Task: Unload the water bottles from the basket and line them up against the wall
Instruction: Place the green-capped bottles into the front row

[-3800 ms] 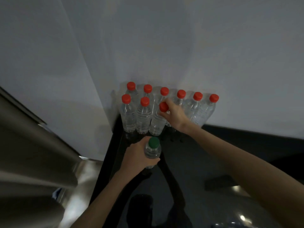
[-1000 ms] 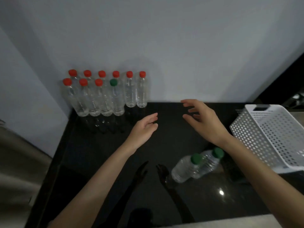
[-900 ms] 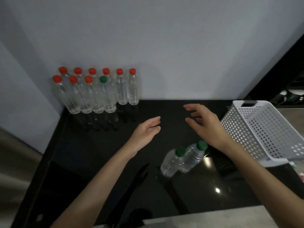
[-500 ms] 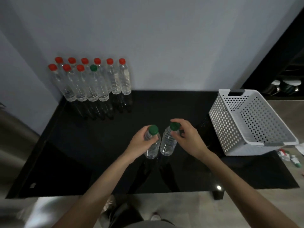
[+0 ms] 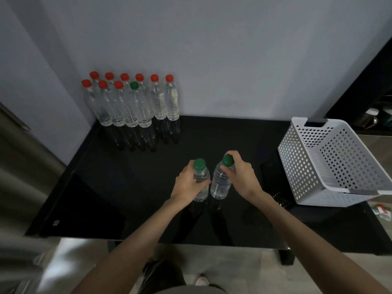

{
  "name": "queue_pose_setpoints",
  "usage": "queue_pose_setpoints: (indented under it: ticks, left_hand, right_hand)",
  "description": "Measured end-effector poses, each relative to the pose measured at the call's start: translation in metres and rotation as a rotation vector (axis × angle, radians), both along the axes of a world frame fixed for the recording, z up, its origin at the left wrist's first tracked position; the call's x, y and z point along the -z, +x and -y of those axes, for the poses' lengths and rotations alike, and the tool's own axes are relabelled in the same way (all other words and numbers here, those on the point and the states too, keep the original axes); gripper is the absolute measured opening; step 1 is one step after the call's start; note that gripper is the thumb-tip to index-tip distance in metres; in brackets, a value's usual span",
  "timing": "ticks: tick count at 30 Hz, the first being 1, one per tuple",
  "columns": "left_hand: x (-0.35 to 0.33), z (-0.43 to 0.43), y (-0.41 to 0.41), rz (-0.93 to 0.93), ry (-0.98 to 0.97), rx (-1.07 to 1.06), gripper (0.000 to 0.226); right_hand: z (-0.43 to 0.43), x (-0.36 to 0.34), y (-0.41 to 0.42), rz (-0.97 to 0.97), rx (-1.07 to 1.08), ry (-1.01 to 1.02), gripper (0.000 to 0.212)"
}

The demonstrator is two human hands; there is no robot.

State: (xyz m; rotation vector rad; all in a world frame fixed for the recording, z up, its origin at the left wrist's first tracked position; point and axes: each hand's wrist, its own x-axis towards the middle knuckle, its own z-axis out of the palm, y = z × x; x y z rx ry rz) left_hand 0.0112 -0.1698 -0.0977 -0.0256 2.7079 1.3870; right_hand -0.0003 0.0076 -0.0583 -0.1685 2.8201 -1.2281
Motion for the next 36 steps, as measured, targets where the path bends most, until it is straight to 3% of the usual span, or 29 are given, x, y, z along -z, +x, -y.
queue_pose_setpoints:
  ticks: [13, 24, 36]
  left_hand:
    - [-0.011, 0.092, -0.072, -0.059, -0.060, -0.043, 0.047]
    - [-0.014, 0.187, -0.208, -0.107, -0.059, 0.006, 0.042]
    - [0.012, 0.203, -0.318, -0.259, 0.031, 0.042, 0.037]
  right_hand:
    - [0.083, 0.000, -0.061, 0.001, -0.133, -0.027, 0.023]
    - [0.187, -0.002, -0.184, 0.040, -0.033, -0.081, 0.025]
    - [0.225, -0.004, -0.295, 0.014, 0.090, -0.072, 0.022]
